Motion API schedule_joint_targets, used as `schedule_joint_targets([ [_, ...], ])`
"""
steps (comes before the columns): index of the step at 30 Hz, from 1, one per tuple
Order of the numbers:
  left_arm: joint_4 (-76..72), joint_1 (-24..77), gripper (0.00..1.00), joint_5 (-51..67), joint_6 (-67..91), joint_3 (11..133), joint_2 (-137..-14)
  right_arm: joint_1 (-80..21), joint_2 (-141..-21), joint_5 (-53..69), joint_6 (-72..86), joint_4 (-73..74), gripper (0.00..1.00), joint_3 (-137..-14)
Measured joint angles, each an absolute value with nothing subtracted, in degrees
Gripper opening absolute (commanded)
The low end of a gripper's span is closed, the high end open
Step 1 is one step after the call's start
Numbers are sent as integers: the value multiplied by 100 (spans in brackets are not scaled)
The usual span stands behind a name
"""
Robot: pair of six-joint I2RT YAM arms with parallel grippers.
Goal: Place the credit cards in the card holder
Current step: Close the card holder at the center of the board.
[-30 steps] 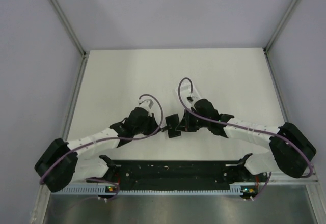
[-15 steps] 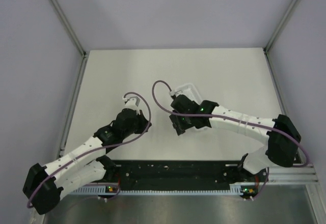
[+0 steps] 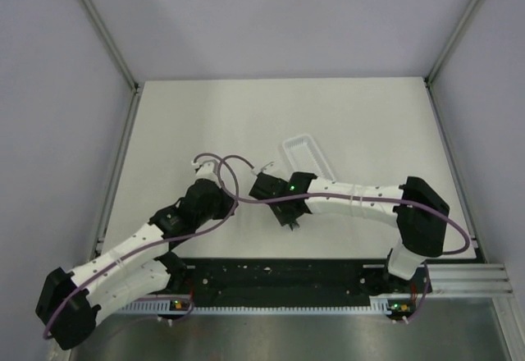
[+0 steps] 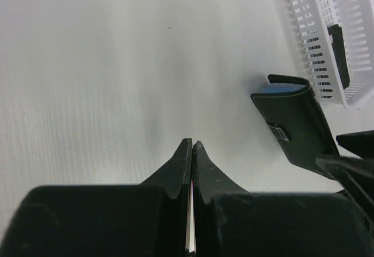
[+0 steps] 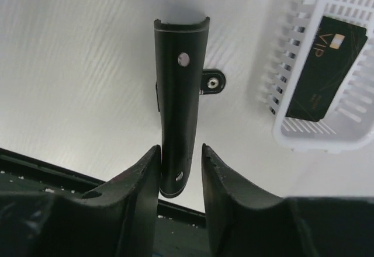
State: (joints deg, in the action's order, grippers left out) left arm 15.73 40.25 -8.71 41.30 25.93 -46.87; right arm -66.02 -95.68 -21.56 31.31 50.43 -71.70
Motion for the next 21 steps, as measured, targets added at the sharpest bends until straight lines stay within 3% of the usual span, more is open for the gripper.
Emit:
schedule_joint_targets([
  [4,1597,4014,0,-893,4209,2473,-4687,-6742,-9607,-1778,3107,4692,51,-7150],
  [7,1649,3997,0,-904,4233,2386,-4652,-6744,-9413,-1098,3065,3874,51,-6796],
  [11,1688,3962,0,-906,4233,2362,-4591,-6573,-8805,-298,3157,2904,42,-6060],
  [13,1682,3951,0,-895,4228,2362,-4587,-6359,-8396,-126,3262,2569,41,-5701],
  [16,1653,3946,0,-777,4182,2362,-4589,-5959,-7883,-207,3376,2432,51,-5398],
  [21,1529,3946,0,-427,4082,2362,-4689,-5706,-7745,-552,3411,2458,55,-5352],
])
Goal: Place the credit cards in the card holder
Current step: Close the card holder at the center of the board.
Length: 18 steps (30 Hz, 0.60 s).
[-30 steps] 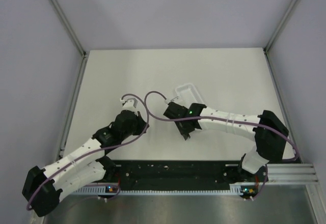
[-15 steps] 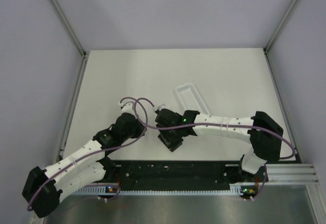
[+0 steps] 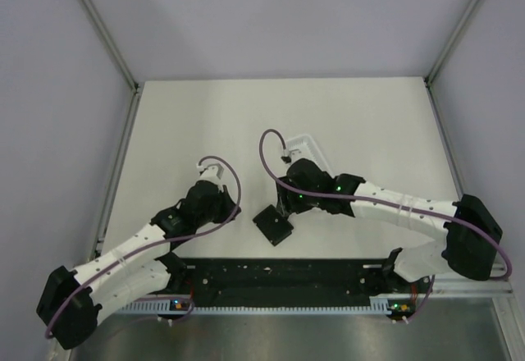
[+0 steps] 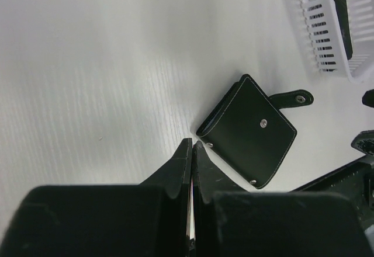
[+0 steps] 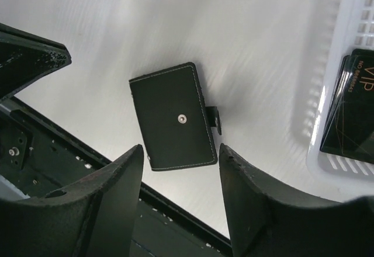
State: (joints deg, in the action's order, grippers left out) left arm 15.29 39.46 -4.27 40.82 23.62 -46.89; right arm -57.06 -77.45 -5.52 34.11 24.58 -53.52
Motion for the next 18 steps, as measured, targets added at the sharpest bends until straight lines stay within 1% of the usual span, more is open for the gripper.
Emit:
schedule_joint_targets([
  [2,1459,3946,0,-217,4053,2362,-4775,-5677,-7758,-574,3411,2471,54,-5312],
  [8,1197,3983,0,368,4060,2346,-4827,-5426,-7972,-381,3422,2255,46,-5107],
  [11,1085,4060,0,506,4112,2255,-4812,-5336,-8082,-314,3417,2185,44,-5100],
  [18,1011,4178,0,646,4362,1942,-4812,-5319,-8423,-161,3411,1887,36,-5098],
])
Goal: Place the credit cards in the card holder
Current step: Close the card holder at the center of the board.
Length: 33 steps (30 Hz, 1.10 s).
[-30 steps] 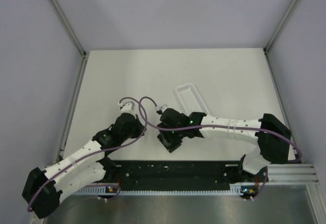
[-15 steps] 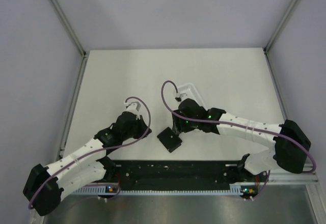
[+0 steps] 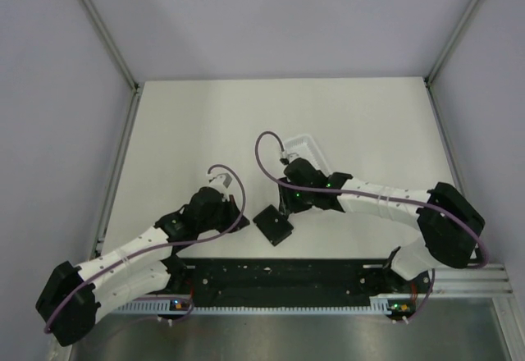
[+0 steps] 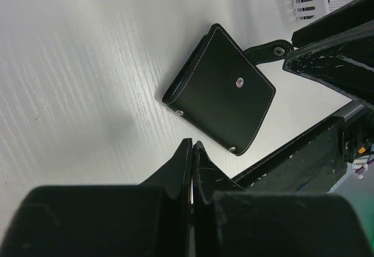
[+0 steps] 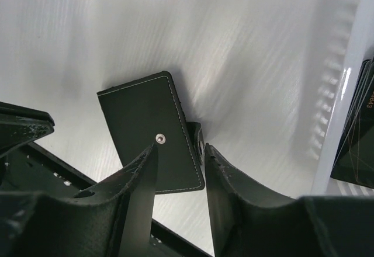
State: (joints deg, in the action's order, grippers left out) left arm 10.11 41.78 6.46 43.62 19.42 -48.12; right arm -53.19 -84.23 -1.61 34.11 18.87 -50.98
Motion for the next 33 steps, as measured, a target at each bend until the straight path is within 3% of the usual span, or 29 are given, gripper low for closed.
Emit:
schedule_joint_targets([
  [6,1028,4206,0,648,4405,1927,-4751,-5317,-8753,-123,3409,1848,30,-5098],
  [14,1026,4206,0,663,4434,1927,-4735,-5317,-8938,-143,3413,1885,1,-5100],
  [33,679,4211,0,838,4512,1997,-5109,-5317,-8823,-843,3352,2032,0,-5190],
])
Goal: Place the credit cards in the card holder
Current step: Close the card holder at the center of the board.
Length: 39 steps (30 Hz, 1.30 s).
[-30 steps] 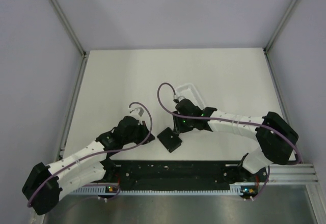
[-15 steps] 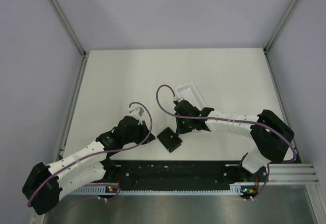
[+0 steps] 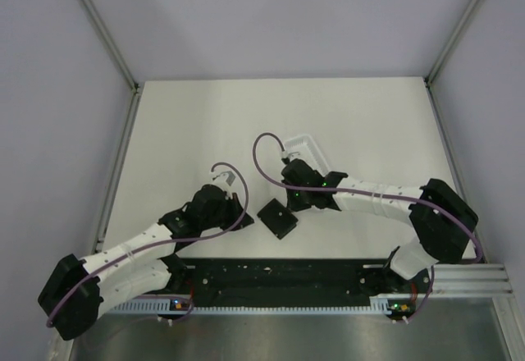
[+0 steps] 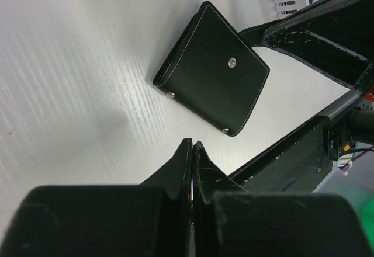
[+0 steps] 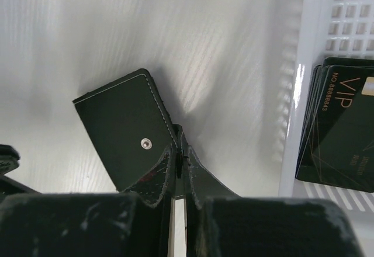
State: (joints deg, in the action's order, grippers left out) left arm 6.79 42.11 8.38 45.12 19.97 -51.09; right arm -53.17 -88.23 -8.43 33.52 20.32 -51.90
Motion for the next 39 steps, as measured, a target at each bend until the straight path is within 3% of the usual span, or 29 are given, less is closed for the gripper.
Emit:
schedule_joint_targets([
  [4,602,4226,0,880,4532,1999,-5194,-5317,-8670,-587,3210,1909,2,-5186],
  [9,523,4248,0,923,4554,1999,-5240,-5319,-8630,69,3057,1551,23,-5170],
  [12,460,4254,0,926,4558,1999,-5269,-5323,-8659,403,2989,1413,30,-5168],
  [18,408,4278,0,943,4576,1999,-5341,-5323,-8860,952,2939,1280,34,-5168],
  [24,386,4281,0,943,4576,1999,-5376,-5323,-8733,943,2941,1194,25,-5113],
  [30,443,4281,0,915,4519,2047,-5402,-5271,-8171,67,3026,1275,1,-5015],
  [39,-137,4281,0,904,4318,2248,-6346,-4963,-8691,-609,3079,1732,0,-5162],
])
